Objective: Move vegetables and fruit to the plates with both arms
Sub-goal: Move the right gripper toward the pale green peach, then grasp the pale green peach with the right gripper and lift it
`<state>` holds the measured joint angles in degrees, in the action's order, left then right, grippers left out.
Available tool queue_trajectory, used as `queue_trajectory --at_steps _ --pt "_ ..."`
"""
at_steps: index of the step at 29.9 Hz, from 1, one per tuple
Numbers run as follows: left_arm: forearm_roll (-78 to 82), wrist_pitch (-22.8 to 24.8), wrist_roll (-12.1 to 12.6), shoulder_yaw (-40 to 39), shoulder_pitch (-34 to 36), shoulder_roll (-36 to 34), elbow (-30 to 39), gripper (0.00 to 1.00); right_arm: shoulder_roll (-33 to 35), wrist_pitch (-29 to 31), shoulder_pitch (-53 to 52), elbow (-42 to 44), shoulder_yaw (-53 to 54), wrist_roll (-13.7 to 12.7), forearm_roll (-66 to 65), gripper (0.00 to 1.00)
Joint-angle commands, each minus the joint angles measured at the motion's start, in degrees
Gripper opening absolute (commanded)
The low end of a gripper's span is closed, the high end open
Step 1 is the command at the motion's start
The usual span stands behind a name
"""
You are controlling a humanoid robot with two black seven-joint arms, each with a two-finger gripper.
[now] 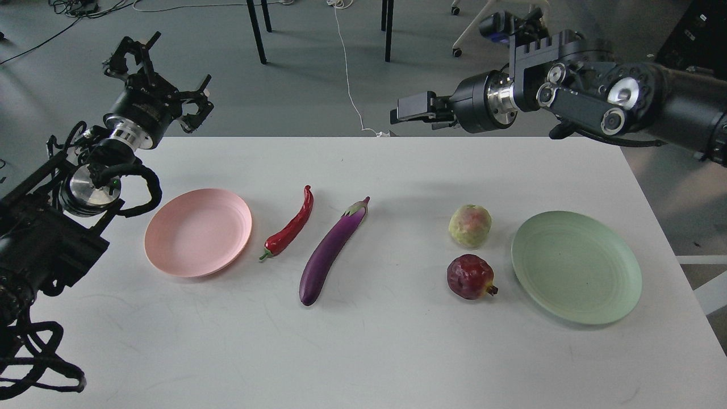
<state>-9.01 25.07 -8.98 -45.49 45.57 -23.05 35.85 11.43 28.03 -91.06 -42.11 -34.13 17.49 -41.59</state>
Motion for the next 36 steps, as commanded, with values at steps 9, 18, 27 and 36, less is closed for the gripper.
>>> queue_trajectory --at_steps 9,18,27,36 --pt "0.05 0.86 -1.39 -0.48 -1.45 -0.86 -0.08 0.98 -7.12 -2.36 7.64 4.22 -15.53 4.48 -14.83 0.95" --pt "0.13 1.65 -1.3 -0.48 -1.36 -0.95 -0.08 0.98 -9.23 -3.86 10.29 7.83 -18.17 4.48 -17.38 0.94" --pt "0.13 1.65 -1.3 -0.48 -1.45 -1.82 0.01 0.98 -5.99 -3.33 6.78 1.7 -18.35 4.39 -17.47 0.94" --pt "0.13 2.35 -1.3 -0.39 -1.45 -2.7 -0.08 0.98 -1.07 -3.33 6.95 -3.41 -19.66 4.39 -17.47 0.87"
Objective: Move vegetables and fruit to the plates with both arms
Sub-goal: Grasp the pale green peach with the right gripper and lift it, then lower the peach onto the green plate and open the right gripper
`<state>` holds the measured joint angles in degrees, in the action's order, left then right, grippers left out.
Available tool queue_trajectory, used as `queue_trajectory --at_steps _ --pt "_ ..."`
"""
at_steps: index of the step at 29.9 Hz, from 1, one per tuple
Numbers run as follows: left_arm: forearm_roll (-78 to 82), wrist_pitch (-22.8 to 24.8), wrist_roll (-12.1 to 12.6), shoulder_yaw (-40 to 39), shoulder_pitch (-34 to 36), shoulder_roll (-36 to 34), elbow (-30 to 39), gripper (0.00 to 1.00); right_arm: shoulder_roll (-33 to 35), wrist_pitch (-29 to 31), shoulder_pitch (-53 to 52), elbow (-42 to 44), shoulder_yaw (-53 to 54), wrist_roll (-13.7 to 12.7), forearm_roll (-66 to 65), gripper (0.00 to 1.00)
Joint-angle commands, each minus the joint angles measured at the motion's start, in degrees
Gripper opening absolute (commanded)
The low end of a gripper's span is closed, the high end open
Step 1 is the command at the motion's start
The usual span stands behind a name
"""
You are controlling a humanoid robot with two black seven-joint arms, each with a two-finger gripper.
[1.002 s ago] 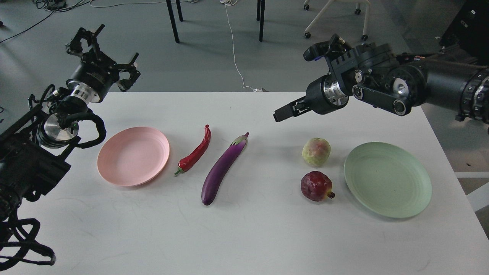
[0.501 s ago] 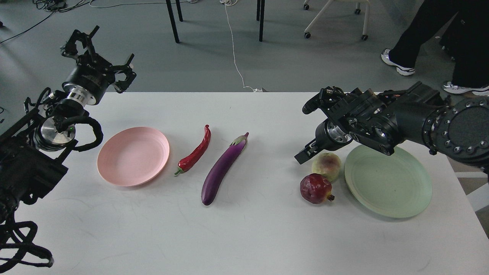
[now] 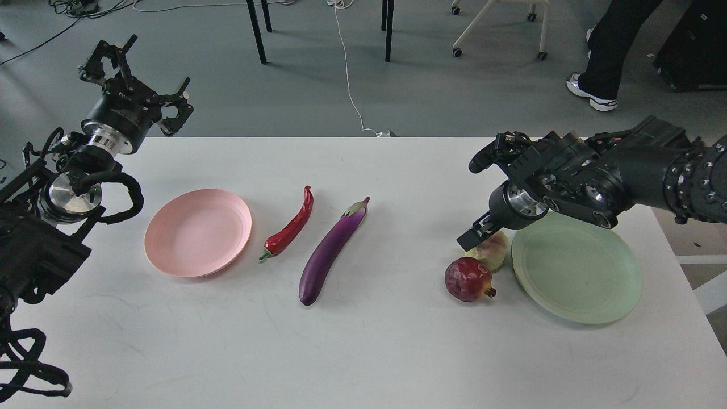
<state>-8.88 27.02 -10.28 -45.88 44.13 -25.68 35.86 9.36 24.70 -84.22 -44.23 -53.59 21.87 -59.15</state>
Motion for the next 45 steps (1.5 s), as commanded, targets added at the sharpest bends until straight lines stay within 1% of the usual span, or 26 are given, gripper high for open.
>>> queue_trajectory --at_steps 1,3,8,10,11,14,17,22,25,28,30,34,36,38,45 --pt "0.0 0.4 0.0 0.0 -0.01 -0.07 -0.09 0.98 1.19 0.0 0.1 -1.56 -0.2 0.01 0.09 0.85" --pt "0.0 0.4 0.0 0.0 -0.01 -0.07 -0.09 0.98 1.28 0.0 0.28 -1.65 -0.03 -0.07 0.18 0.78" --pt "0.0 0.4 0.09 0.0 -0.01 -0.07 -0.09 0.98 1.36 -0.18 0.46 -1.74 1.11 -0.43 0.71 0.52" --pt "0.0 0.4 0.0 0.0 -0.01 -0.07 0.0 0.98 1.36 -0.18 0.46 -1.47 1.9 -0.51 0.44 0.46" --pt "0.09 0.31 0.09 0.0 -0.01 -0.07 0.0 0.98 1.45 -0.18 0.28 -1.39 2.34 -0.51 0.44 0.44" --pt "0.09 0.31 0.09 0.0 -0.01 -0.33 0.0 0.98 3.11 -0.18 -1.64 -1.47 3.22 -0.51 0.62 0.44" --pt "0.09 0.31 0.09 0.0 -0.01 -0.51 0.0 0.98 6.63 -0.09 -4.72 -2.26 3.31 -0.43 0.71 0.44" --pt "0.09 0.31 0.17 0.09 -0.01 -0.86 0.0 0.98 13.04 -0.09 -5.96 -4.81 2.79 -0.43 -0.61 0.44" --pt "0.18 0.31 0.44 0.26 -0.01 -0.86 0.0 0.98 16.91 -0.35 -5.61 -7.44 2.61 -0.43 -4.9 0.44" --pt "0.18 0.31 0.35 0.35 -0.01 -0.78 0.09 0.98 19.72 -0.62 -3.86 -8.33 2.52 -0.43 -8.96 0.45" --pt "0.18 0.31 0.44 0.44 -0.01 -0.86 0.09 0.98 20.7 -0.88 -2.01 -8.33 2.7 -0.43 -9.23 0.46" --pt "0.18 0.22 0.44 0.53 -0.01 -0.78 0.09 0.98 21.14 -2.9 -0.95 -8.06 2.52 -0.43 -9.49 0.6" --pt "0.18 0.14 0.35 0.62 -0.01 -0.77 0.09 0.98 21.05 -3.16 -0.42 -7.98 2.52 -0.43 -9.49 0.73" --pt "0.18 0.05 0.26 0.7 -0.01 -0.77 0.09 0.98 21.14 -3.6 -0.07 -7.63 3.22 -0.51 -9.32 0.98" --pt "0.26 0.31 0.26 0.7 -0.01 -0.86 0.09 0.98 22.02 -3.87 0.02 -7.8 4.72 -0.51 -9.05 0.99"
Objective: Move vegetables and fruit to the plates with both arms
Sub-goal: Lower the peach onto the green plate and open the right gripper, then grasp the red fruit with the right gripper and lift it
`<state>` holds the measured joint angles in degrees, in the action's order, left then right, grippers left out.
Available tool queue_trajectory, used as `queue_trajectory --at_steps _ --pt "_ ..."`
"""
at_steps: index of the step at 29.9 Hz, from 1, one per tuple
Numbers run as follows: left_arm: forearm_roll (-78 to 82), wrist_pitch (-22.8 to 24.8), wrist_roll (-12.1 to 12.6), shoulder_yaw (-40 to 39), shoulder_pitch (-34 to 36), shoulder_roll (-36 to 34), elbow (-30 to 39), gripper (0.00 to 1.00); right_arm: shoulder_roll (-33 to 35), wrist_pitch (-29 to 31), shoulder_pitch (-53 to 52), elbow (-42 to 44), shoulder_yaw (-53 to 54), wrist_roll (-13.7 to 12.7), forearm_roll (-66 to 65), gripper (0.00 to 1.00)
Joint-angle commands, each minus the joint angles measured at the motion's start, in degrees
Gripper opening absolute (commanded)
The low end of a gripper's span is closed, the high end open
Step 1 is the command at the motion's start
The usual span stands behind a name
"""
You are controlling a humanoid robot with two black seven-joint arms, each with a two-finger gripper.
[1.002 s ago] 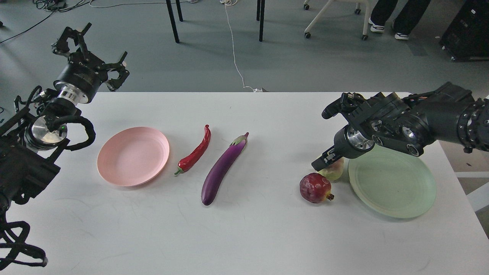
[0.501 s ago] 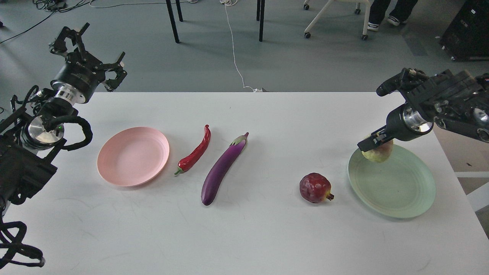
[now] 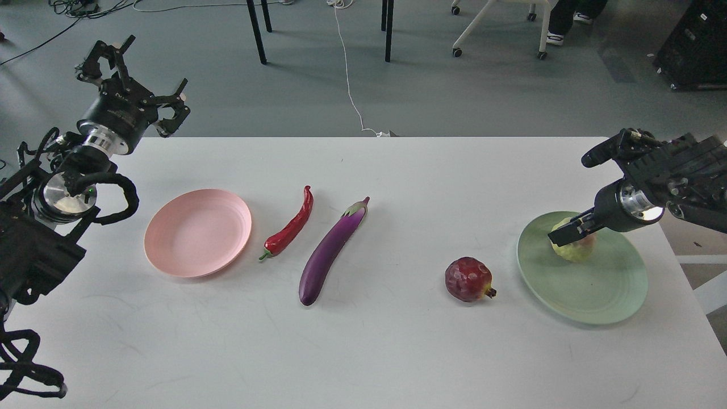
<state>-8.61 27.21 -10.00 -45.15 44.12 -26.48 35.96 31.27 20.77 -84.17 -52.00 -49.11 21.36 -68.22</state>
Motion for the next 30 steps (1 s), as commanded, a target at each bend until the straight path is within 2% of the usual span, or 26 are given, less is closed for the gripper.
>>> queue_trajectory --at_steps 1,8,16,21,25,30 --pt "0.0 0.04 -0.02 -0.02 0.0 -0.06 -0.01 0.98 0.11 -0.03 -0.29 -0.04 0.51 -0.01 0.02 0.99" --pt "0.0 -0.05 -0.02 0.07 0.0 0.02 -0.01 0.98 -0.51 0.06 -1.09 -3.28 8.94 -0.01 1.78 0.99" --pt "0.09 -0.05 -0.02 0.07 0.0 0.02 -0.01 0.98 -4.81 0.41 -2.32 -11.54 8.68 0.26 5.38 0.98" --pt "0.18 0.04 -0.02 0.07 0.0 -0.06 -0.01 0.98 -7.53 0.5 -2.32 -12.25 6.67 0.7 6.53 0.97" --pt "0.26 0.04 -0.02 0.07 0.0 -0.24 -0.01 0.98 -9.29 0.5 -2.14 -12.16 6.05 1.92 6.44 0.92" --pt "0.18 0.21 -0.1 0.07 0.0 -1.38 -0.01 0.98 -12.37 0.06 -1.7 -11.55 2.36 2.02 6.35 0.9"
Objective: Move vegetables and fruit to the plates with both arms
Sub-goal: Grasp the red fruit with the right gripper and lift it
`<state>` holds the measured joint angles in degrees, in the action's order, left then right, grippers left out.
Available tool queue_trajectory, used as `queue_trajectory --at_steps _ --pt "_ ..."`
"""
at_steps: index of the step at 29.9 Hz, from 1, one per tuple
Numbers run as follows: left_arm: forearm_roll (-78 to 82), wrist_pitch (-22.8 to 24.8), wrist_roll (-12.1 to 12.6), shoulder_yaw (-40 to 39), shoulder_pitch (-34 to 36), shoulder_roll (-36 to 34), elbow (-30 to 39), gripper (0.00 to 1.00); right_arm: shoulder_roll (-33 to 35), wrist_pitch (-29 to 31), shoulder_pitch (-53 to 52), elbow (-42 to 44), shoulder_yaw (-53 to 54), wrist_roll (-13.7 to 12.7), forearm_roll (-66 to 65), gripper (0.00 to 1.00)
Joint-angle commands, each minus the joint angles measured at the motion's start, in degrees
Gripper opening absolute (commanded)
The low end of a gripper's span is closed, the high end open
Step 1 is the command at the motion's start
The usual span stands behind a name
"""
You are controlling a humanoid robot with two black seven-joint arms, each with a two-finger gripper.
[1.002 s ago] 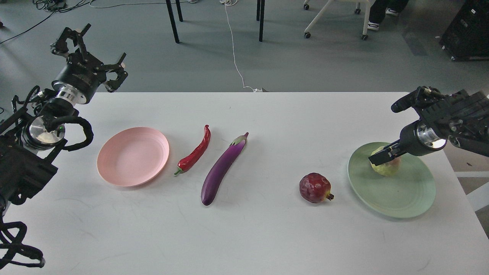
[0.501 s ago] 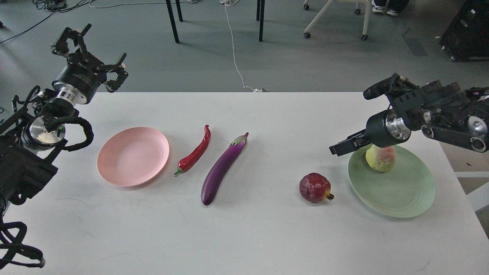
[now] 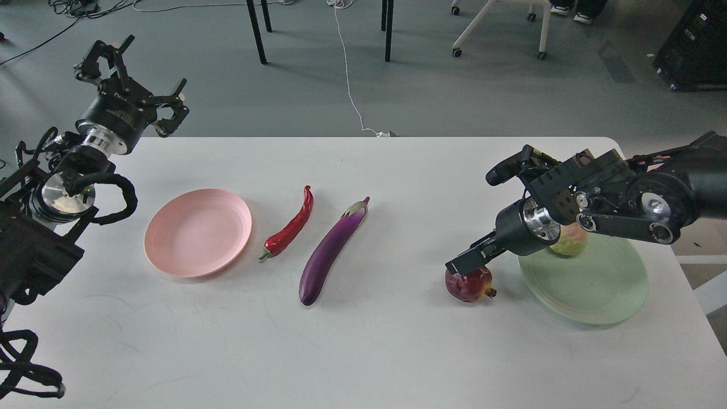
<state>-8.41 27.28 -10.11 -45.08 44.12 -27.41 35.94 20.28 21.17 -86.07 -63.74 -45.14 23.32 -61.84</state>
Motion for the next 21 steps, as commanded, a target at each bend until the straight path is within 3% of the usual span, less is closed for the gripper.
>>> queue_trajectory --at_steps 1,3,8,13,21 --pt "-0.02 0.15 0.01 0.08 0.0 -0.63 0.0 0.98 -1.47 -0.34 0.29 0.28 -1.62 0.06 -0.04 0.87" --pt "-0.02 0.15 -0.08 0.08 -0.09 -0.8 0.0 0.98 -1.82 -0.17 0.21 0.19 -2.06 0.32 -0.13 0.77" --pt "-0.02 0.15 -0.17 0.08 -0.09 -1.24 0.0 0.98 -2.09 0.18 -0.67 0.37 -5.57 1.81 -1.62 0.4" --pt "-0.02 0.32 -0.17 0.08 -0.09 -1.68 0.0 0.98 -0.86 -0.08 -3.65 0.37 -5.58 3.13 -1.45 0.38" --pt "-0.02 0.32 -0.08 0.08 -0.09 -1.68 0.0 0.98 8.01 0.1 -8.93 -1.47 -5.93 3.13 -4.52 0.39"
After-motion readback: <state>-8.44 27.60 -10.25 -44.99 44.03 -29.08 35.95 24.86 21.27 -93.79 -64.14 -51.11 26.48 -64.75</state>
